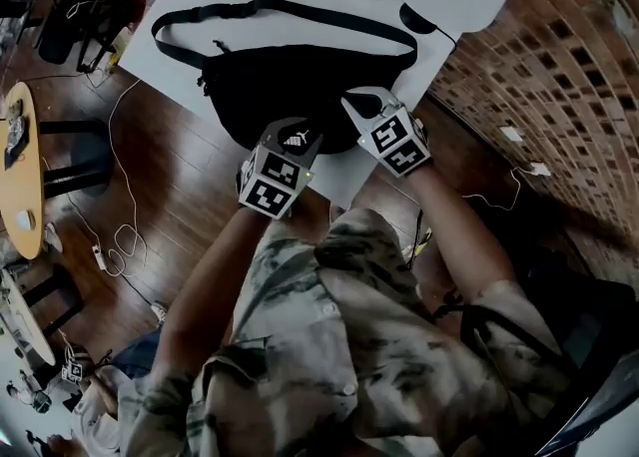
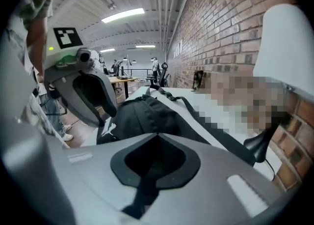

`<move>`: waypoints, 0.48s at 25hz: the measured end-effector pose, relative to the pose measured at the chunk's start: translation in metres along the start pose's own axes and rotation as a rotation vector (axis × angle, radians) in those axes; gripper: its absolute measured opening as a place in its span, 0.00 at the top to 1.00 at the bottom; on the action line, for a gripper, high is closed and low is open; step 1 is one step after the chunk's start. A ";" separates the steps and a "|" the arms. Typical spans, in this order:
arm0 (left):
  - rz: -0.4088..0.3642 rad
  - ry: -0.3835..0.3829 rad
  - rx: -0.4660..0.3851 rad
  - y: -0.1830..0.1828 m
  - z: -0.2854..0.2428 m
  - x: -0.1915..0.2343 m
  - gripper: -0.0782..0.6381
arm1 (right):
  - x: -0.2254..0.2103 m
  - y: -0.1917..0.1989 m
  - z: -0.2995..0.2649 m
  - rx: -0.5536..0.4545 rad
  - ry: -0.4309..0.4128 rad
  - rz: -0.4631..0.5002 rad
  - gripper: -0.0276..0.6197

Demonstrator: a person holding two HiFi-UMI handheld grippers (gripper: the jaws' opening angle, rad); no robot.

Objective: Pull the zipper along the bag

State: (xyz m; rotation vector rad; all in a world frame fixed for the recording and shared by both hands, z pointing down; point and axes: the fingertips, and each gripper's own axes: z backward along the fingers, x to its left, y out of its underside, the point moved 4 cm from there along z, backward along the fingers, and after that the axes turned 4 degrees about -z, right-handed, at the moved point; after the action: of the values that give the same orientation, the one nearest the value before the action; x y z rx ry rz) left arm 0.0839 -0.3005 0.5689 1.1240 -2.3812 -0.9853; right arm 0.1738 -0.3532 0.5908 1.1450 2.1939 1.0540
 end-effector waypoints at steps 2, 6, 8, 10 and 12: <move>-0.038 0.004 0.059 0.006 -0.022 0.003 0.73 | -0.007 0.008 -0.015 0.051 0.000 -0.013 0.95; -0.072 0.007 0.150 0.021 -0.048 0.005 0.73 | -0.011 0.027 -0.032 0.124 -0.009 -0.050 0.95; -0.082 0.007 0.181 0.025 -0.058 0.004 0.73 | -0.012 0.032 -0.037 0.136 -0.012 -0.057 0.95; -0.092 -0.006 0.208 0.030 -0.066 0.003 0.73 | -0.012 0.036 -0.042 0.144 -0.008 -0.049 0.95; -0.085 -0.028 0.213 0.033 -0.070 0.004 0.73 | -0.012 0.037 -0.045 0.147 -0.008 -0.047 0.95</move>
State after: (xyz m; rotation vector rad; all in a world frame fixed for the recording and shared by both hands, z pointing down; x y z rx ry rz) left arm 0.1014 -0.3203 0.6416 1.3045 -2.5266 -0.7920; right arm 0.1686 -0.3684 0.6478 1.1513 2.3121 0.8798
